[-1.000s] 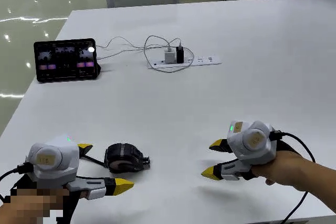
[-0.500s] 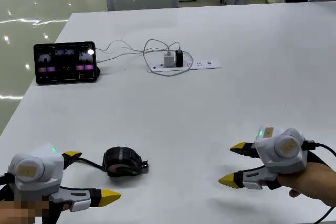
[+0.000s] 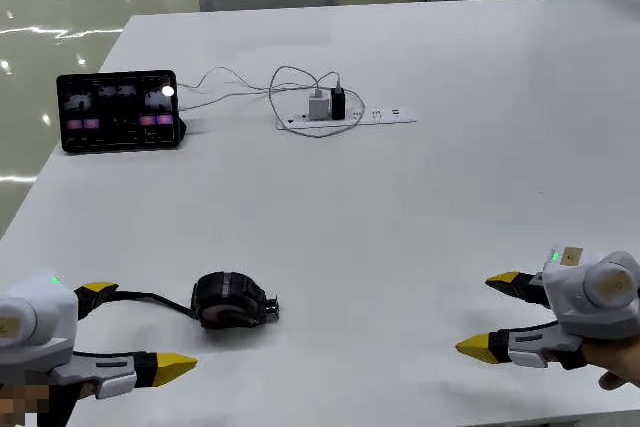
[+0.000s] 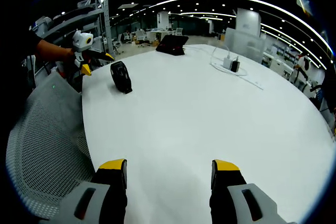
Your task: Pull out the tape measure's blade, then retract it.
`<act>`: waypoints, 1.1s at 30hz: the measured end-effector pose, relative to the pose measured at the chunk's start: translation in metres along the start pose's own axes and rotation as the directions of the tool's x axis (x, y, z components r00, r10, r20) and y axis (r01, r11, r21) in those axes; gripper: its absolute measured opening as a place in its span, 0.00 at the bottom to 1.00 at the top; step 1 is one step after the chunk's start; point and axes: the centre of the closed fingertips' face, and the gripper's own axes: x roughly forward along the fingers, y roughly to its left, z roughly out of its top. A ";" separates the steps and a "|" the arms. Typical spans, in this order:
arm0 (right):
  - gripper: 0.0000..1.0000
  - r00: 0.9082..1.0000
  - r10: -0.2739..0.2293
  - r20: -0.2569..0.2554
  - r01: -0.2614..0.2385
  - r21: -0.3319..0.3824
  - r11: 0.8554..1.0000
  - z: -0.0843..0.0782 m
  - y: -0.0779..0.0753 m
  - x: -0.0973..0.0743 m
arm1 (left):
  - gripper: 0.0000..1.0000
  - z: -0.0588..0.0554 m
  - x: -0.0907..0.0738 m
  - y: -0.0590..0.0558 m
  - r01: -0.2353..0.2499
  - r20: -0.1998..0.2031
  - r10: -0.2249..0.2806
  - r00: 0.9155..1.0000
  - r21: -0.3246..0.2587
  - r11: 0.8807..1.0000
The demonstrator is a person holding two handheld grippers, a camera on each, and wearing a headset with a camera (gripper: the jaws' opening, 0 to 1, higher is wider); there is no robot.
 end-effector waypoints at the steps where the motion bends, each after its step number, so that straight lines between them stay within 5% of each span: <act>1: 0.64 1.000 -0.003 -0.002 0.003 0.002 1.000 -0.002 -0.001 -0.002 | 0.99 -0.001 -0.001 0.001 0.000 -0.004 0.000 1.000 0.000 1.000; 19: 0.74 0.998 -0.058 -0.020 0.059 0.057 0.997 -0.032 -0.014 -0.042 | 0.99 -0.013 -0.020 0.013 -0.013 -0.029 0.013 0.999 0.006 1.000; 25: 0.91 0.997 -0.070 -0.019 0.071 0.075 0.995 -0.039 -0.017 -0.045 | 0.99 -0.013 -0.020 0.012 -0.018 -0.029 0.018 0.999 0.011 1.000; 33: 0.99 0.999 -0.051 0.012 0.050 0.068 0.996 -0.035 -0.010 -0.048 | 0.99 -0.013 -0.021 0.014 -0.018 -0.037 0.018 0.999 0.009 1.000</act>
